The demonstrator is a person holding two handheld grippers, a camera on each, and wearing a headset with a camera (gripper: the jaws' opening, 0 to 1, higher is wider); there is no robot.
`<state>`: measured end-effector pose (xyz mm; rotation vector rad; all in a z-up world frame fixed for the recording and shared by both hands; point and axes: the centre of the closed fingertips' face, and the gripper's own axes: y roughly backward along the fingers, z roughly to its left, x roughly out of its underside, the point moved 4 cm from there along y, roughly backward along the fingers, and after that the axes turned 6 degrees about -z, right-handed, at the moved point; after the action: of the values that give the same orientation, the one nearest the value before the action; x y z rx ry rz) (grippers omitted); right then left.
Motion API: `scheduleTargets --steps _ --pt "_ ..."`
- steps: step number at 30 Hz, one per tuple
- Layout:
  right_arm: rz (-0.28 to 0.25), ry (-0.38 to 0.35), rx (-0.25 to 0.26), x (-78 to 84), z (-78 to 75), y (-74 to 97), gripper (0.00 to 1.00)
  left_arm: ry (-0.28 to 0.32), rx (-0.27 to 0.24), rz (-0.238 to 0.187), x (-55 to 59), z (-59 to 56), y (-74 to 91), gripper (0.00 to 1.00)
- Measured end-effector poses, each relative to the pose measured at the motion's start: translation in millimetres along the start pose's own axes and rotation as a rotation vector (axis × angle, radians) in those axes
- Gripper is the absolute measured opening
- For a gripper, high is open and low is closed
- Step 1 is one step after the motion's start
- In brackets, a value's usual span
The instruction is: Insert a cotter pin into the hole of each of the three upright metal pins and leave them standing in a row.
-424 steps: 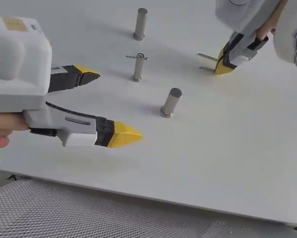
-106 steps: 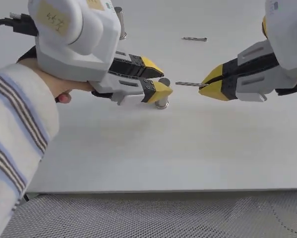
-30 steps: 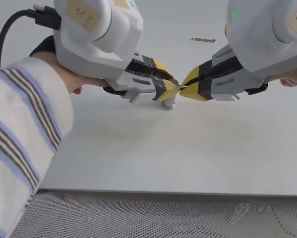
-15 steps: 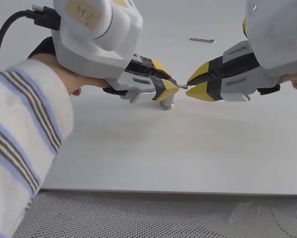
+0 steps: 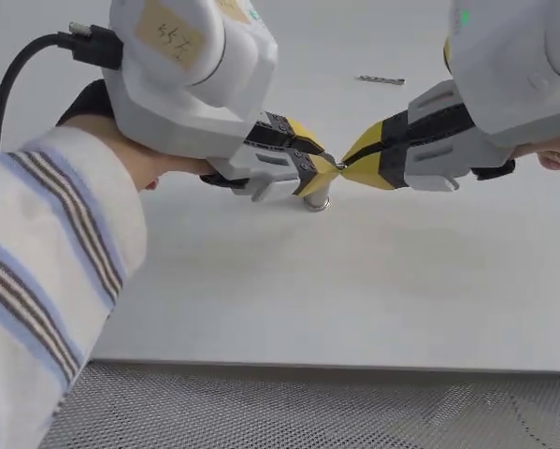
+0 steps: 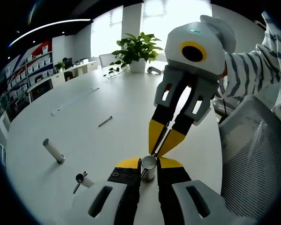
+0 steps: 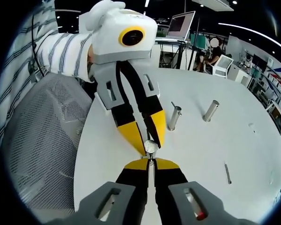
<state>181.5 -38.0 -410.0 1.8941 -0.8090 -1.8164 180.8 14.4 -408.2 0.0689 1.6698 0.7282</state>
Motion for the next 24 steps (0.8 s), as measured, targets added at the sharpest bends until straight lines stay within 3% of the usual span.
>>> scheduleTargets --steps 11,14,17,22,24 --pt "-0.004 0.002 -0.002 -2.5 1.6 -1.3 0.00 0.004 -0.001 -0.021 -1.7 -4.5 -0.4 0.10" --pt "-0.003 -0.013 0.004 -0.4 0.3 -1.7 0.00 -0.020 0.001 -0.040 -3.6 -4.9 0.9 0.10" --pt "-0.003 -0.018 0.007 0.6 0.2 -1.5 0.03 -0.023 -0.007 -0.085 -8.5 0.9 6.4 0.11" --pt "0.003 -0.024 0.013 1.7 -1.5 -0.8 0.08 -0.027 -0.010 -0.122 -12.7 1.9 14.2 0.34" --pt "-0.001 -0.031 0.017 1.0 -2.2 -0.9 0.10 0.014 0.024 -0.141 -12.2 -2.9 18.2 0.42"
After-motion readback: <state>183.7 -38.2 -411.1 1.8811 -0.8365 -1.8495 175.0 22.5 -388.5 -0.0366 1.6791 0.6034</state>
